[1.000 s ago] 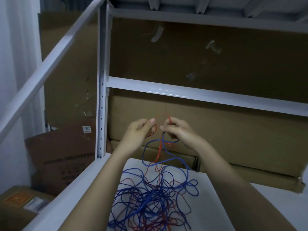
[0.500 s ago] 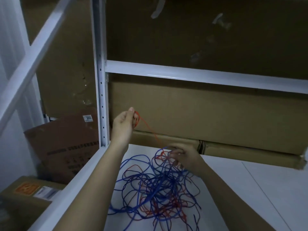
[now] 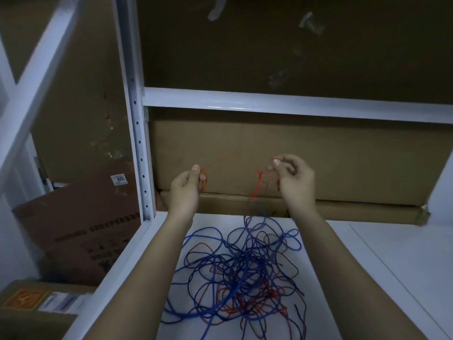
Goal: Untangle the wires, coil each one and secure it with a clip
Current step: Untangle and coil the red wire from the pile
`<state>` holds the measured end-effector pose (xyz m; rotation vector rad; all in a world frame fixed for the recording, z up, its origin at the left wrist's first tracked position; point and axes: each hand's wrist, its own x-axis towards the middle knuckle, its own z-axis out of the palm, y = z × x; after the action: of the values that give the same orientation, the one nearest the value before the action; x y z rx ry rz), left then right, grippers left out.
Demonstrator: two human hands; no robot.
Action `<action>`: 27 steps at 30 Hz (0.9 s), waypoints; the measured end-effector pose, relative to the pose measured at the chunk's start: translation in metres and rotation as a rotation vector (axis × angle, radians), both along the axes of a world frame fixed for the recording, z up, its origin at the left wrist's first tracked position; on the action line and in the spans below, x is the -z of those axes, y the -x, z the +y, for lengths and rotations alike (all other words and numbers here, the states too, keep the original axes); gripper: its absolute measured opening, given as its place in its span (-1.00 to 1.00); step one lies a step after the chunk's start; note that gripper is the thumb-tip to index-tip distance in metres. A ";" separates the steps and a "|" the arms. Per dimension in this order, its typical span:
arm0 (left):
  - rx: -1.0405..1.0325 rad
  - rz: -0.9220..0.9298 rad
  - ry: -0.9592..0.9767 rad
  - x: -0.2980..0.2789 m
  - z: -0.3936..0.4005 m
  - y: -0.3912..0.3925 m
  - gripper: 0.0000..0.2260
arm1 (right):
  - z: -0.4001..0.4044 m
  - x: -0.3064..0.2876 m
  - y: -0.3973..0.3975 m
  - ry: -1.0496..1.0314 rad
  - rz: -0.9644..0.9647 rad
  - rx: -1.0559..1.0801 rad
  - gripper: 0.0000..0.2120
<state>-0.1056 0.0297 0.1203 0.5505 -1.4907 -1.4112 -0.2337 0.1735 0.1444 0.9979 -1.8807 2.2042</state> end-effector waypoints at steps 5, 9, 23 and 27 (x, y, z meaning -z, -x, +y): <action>0.060 0.027 0.020 -0.015 0.003 -0.006 -0.67 | -0.010 -0.043 -0.019 0.204 -0.029 -0.173 -0.83; 0.151 0.021 -0.012 -0.009 0.003 -0.022 -0.67 | -0.019 0.010 0.003 -0.137 -0.155 -0.104 -0.84; 0.184 -0.100 -0.022 0.029 0.006 -0.047 -0.66 | -0.017 0.098 -0.050 -0.489 0.197 -0.217 -0.83; 0.186 -0.033 -0.034 0.026 0.003 -0.054 -0.67 | -0.027 0.106 -0.047 -0.709 0.237 -0.355 -0.79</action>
<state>-0.0512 0.0328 0.0940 0.4679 -1.5795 -1.5802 -0.1868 0.1466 0.0386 1.7151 -2.5691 1.4280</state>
